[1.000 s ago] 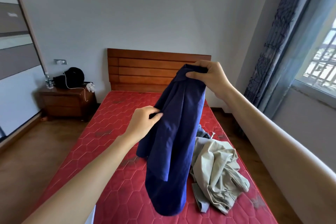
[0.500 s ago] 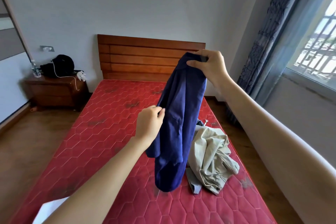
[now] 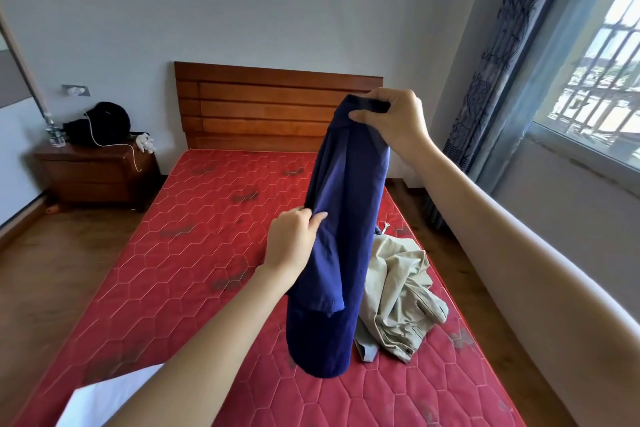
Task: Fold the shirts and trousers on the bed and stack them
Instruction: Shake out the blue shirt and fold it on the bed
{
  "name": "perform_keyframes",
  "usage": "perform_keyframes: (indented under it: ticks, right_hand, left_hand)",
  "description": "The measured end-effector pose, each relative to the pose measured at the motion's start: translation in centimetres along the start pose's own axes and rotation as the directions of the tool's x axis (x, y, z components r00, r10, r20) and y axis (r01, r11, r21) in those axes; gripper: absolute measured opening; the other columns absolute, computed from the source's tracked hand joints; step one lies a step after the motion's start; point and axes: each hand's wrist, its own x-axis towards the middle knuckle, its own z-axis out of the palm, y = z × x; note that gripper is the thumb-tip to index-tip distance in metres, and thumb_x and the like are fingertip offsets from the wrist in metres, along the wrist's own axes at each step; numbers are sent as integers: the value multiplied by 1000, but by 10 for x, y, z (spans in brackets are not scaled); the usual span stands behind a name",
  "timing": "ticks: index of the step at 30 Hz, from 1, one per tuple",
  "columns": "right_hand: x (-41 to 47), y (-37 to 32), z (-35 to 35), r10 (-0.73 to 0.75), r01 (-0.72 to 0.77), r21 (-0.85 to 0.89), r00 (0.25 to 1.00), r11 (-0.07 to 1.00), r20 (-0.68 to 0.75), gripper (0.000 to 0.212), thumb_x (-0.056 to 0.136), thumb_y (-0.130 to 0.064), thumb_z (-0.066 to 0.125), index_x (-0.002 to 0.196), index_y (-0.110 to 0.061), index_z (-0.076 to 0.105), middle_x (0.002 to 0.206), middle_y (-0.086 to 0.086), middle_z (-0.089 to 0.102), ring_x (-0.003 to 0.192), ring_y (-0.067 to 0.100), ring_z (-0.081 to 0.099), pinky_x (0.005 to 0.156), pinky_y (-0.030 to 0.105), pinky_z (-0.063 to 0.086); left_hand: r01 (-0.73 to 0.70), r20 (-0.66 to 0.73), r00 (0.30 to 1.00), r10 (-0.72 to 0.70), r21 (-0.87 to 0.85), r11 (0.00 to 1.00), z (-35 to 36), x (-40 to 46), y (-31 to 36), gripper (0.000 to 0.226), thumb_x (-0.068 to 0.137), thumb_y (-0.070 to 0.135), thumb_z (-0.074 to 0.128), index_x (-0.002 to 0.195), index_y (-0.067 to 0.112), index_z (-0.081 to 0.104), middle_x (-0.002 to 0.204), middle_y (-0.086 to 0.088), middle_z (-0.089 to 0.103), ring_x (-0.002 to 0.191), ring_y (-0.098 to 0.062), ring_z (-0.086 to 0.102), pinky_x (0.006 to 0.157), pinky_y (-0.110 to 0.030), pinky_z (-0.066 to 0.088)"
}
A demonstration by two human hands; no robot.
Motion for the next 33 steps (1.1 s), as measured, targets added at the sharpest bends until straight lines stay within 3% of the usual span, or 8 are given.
perform_keyframes:
  ticks: [3, 8, 11, 14, 18, 21, 27, 33]
  right_hand:
    - [-2, 9, -9, 13, -13, -23, 1000, 1000, 9, 19, 73, -22, 81, 91, -26, 76, 87, -8, 73, 87, 13, 68, 82, 35, 56]
    - [-7, 24, -14, 40, -40, -2, 998, 999, 54, 17, 72, -21, 82, 77, -33, 71, 78, -11, 70, 78, 9, 64, 71, 22, 51]
    - [-9, 30, -15, 50, -56, 80, 996, 995, 75, 16, 75, -19, 81, 89, -21, 75, 88, 1, 73, 88, 18, 68, 81, 32, 56]
    - [-11, 35, -12, 68, -75, 129, 996, 989, 64, 20, 76, -19, 80, 95, -13, 75, 93, 7, 73, 93, 27, 68, 86, 42, 55]
    - [-20, 44, 2, 112, -121, 86, 988, 989, 108, 17, 76, -20, 79, 93, -17, 75, 89, 3, 73, 90, 24, 67, 85, 43, 55]
    - [-30, 49, 15, 112, -117, 45, 988, 992, 106, 16, 78, -22, 78, 94, -19, 74, 89, -2, 73, 89, 18, 67, 83, 38, 55]
    - [-55, 58, 35, 72, -79, 30, 978, 996, 196, 8, 80, -24, 75, 85, -27, 70, 74, -16, 65, 68, -4, 55, 68, 23, 46]
    - [-101, 62, 44, 71, -95, 71, 957, 993, 282, 19, 80, -23, 77, 78, -40, 69, 69, -20, 67, 66, -6, 58, 60, 15, 46]
  left_hand:
    - [-66, 32, 997, 64, 52, 996, -15, 1, -16, 46, 89, 24, 68, 56, 9, 40, 53, -5, 41, 50, -32, 48, 51, -36, 33]
    - [-141, 57, 988, 141, 6, 990, -50, 18, -45, 43, 88, 19, 71, 55, 6, 45, 49, 6, 35, 51, -22, 37, 57, -32, 28]
    - [-85, 15, 996, 88, -142, 986, -66, 26, -60, 10, 84, 15, 75, 81, 6, 74, 68, 7, 64, 60, -1, 53, 62, -10, 37]
    - [-94, 54, 993, 100, -117, 989, -73, 23, -74, 12, 82, 10, 75, 93, 12, 73, 79, 15, 64, 71, 13, 57, 69, 0, 35]
    - [-5, 103, 995, 10, -50, 999, -64, 1, -100, 5, 88, 14, 69, 89, 14, 64, 66, 9, 60, 61, -12, 56, 61, -13, 35]
    - [82, 59, 995, -79, -52, 995, -55, -16, -109, 10, 90, 16, 67, 89, 11, 58, 59, 5, 54, 54, -14, 50, 58, -28, 34]
    - [271, 77, 961, -264, -108, 956, -54, -53, -122, 26, 91, 19, 66, 115, 17, 58, 85, 7, 66, 79, -13, 61, 71, -20, 37]
    - [316, 209, 936, -284, -136, 939, -70, -107, -128, 14, 93, 16, 63, 83, 21, 70, 73, 12, 68, 71, -7, 60, 70, -21, 43]
